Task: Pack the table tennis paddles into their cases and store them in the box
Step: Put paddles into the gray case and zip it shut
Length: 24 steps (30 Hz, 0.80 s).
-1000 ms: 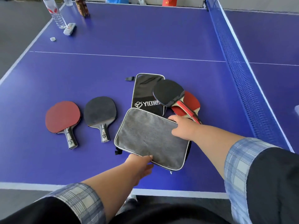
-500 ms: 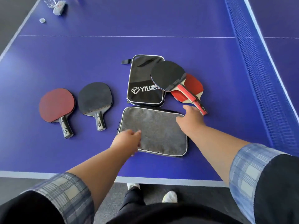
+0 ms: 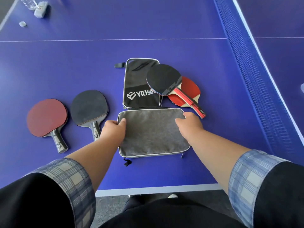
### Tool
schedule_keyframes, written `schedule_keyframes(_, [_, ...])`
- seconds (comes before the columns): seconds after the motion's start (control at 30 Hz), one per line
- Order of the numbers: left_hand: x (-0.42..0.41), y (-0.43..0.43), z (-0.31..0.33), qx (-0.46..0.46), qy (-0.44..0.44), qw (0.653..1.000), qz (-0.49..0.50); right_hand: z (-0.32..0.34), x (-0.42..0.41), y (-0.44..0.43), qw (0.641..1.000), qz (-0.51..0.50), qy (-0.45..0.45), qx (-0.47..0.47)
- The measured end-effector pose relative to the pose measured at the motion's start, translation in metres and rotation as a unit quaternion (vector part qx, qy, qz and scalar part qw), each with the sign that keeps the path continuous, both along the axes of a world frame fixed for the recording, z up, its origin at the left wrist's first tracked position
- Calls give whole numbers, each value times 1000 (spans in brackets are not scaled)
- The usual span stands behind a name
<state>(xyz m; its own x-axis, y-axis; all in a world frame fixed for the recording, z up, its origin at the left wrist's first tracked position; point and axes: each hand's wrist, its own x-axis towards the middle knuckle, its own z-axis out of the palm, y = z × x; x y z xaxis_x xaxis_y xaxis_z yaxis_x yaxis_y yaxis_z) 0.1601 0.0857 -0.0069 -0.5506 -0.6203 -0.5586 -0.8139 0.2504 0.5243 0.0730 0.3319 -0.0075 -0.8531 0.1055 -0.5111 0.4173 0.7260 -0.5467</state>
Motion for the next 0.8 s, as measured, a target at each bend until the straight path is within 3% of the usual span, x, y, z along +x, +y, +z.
schedule_keyframes(0.13, [9, -2, 21, 127, 27, 978, 164, 15, 10, 3, 992, -53, 66, -92])
schedule_keyframes(0.23, [18, 1, 26, 287, 156, 907, 267, 34, 18, 15, 978, -122, 46, -163])
schedule_keyframes(0.33, [38, 5, 33, 367, 201, 872, 252, 42, 26, 34, 939, -204, -7, -278])
schedule_keyframes(0.47, [69, 7, 44, 387, 132, 895, 180, 41, 42, 55, 915, -153, -87, -364])
schedule_keyframes(0.63, [99, 19, 50, 397, 99, 899, 158, 44, 61, 72, 913, -53, -201, -350])
schedule_keyframes(0.8, [115, 28, 49, 372, 78, 925, 18, 36, 79, 78, 962, 115, -182, -170])
